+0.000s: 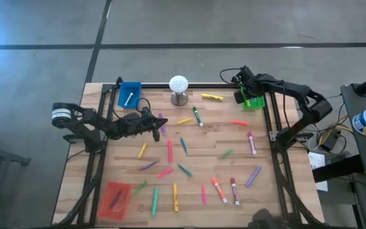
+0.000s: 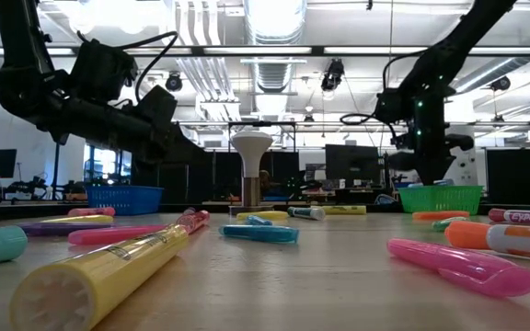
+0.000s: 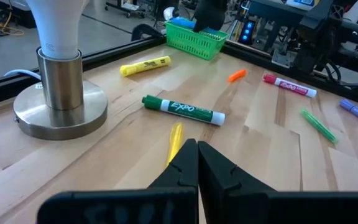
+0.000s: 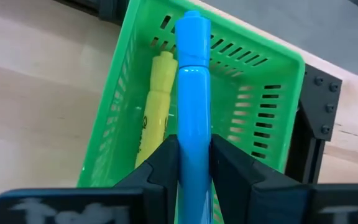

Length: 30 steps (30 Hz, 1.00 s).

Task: Pick & Place Markers
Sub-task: Put the blue highlighter pen into the green bin, then put the top pink highlighter pen into the green bin

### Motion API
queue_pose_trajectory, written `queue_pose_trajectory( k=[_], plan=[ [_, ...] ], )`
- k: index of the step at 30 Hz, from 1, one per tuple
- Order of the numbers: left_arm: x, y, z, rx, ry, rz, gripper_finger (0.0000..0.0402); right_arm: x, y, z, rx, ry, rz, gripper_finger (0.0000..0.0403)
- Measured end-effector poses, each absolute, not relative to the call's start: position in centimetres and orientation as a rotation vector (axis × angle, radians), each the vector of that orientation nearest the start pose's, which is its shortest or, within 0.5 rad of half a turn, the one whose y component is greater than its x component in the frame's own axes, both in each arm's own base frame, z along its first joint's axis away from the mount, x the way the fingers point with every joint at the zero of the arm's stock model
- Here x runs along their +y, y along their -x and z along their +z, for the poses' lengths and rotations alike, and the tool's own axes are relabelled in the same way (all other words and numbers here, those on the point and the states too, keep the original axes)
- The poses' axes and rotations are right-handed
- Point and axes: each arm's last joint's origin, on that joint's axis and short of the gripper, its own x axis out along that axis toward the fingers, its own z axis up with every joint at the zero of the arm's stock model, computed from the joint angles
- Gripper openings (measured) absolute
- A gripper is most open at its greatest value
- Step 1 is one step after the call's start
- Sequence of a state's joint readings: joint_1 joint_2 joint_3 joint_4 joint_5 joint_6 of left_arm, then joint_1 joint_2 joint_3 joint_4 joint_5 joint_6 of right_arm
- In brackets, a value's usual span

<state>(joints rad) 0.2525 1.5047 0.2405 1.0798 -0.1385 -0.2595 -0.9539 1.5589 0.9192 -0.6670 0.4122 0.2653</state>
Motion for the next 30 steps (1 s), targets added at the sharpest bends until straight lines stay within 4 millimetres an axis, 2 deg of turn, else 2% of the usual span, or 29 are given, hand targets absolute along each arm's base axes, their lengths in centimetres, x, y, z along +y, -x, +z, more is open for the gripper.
queue_pose_trajectory(
  k=[10, 21, 30],
  plan=[
    [6.1, -22.0, 13.3, 0.137, 0.267, 0.413, 0.0, -23.1, -15.1, 17.0, 1.227, -0.571, -1.351, 0.0079],
    [6.1, -22.0, 13.3, 0.137, 0.268, 0.413, 0.0, -23.4, -15.3, 15.9, 1.256, -0.619, -1.357, 0.0101],
    [6.1, -22.0, 13.3, 0.137, 0.268, 0.414, 0.0, -23.3, -15.5, 15.9, 1.226, -0.691, -1.308, 0.0084]
  ],
)
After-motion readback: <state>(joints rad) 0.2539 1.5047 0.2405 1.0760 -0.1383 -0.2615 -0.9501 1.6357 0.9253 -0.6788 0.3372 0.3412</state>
